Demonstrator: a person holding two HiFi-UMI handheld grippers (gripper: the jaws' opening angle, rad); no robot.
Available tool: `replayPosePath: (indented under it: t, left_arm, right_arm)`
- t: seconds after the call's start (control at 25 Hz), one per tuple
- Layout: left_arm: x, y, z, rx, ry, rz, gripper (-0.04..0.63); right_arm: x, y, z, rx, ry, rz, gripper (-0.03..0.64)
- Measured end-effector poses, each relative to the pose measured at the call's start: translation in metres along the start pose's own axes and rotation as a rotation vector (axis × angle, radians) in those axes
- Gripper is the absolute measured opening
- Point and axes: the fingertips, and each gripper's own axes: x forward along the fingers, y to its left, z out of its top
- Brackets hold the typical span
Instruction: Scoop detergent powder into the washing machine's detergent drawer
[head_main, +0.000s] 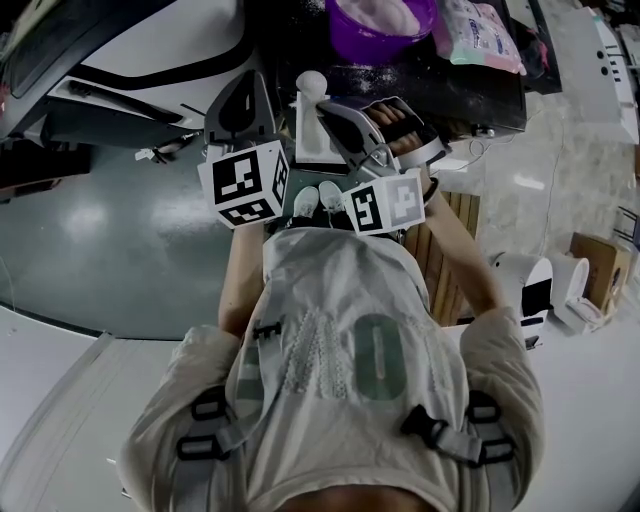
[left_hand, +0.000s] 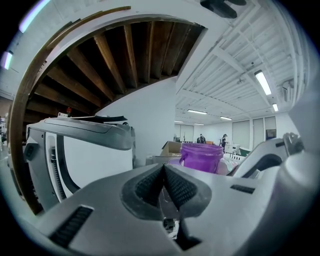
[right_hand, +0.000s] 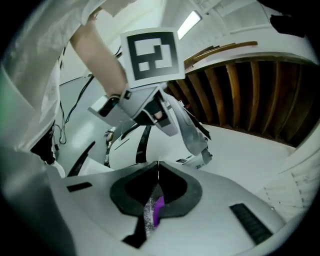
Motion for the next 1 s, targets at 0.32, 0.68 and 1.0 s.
replayPosePath:
  t: [0.32,0.68,1.0]
  left_arm:
    - [0.004,-0.010,0.018,0.019,-0.031,-0.029,0.021]
    - [0.007,-0.029,0.049,0.042,-0.085,-0.081,0.021]
    - [0.003,-0.043,0.070,0.061,-0.124,-0.114,0.021]
  right_arm:
    - [-0.013,-0.071,0.020,0.095,-0.050,-0.182,0.011]
    - [-0.053,-0.140,0.001,0.409,-0.063,-0.472,0.011]
    - [-0.104,-0.168,-0.048,0.705,-0.070,-0.683,0.011]
